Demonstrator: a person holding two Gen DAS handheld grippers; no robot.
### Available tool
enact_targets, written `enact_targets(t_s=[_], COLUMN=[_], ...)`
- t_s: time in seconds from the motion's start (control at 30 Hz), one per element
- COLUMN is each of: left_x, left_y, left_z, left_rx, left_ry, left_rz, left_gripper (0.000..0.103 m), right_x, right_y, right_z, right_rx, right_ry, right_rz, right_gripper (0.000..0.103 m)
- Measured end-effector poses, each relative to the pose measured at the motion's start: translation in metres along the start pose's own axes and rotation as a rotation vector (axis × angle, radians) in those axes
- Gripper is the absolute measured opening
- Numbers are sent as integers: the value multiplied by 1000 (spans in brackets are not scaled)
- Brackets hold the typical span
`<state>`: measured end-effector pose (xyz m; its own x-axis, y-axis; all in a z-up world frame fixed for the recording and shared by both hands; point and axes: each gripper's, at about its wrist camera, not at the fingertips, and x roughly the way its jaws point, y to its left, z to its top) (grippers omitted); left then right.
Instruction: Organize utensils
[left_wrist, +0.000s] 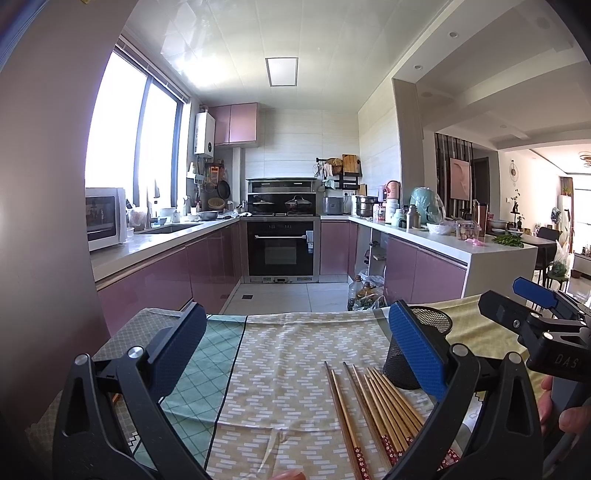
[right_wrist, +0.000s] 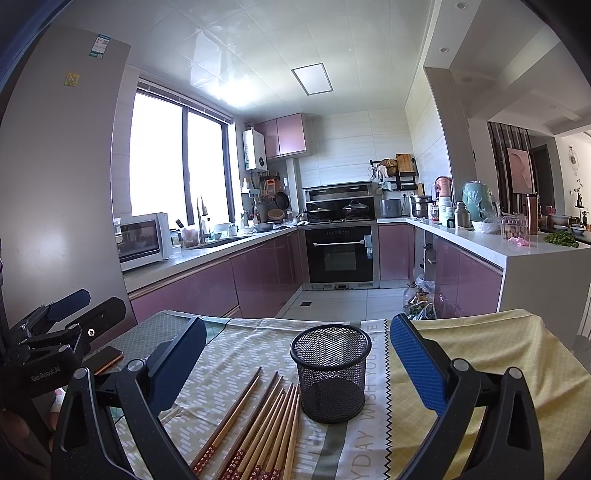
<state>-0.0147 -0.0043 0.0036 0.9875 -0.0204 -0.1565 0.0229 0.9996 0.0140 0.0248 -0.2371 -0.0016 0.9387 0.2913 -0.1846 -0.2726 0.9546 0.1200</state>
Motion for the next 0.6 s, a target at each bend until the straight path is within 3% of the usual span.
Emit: enact_targets(t_s=[0.6], left_x=[8], left_y=[1], left_z=[-6], left_rx=[-4], left_ry=[27], left_rz=[-15], left_gripper=[97], right_x=[1], right_y=[-2], right_z=[-3], right_rx=[1], right_ry=[6], right_rz=[-1], right_gripper=[96])
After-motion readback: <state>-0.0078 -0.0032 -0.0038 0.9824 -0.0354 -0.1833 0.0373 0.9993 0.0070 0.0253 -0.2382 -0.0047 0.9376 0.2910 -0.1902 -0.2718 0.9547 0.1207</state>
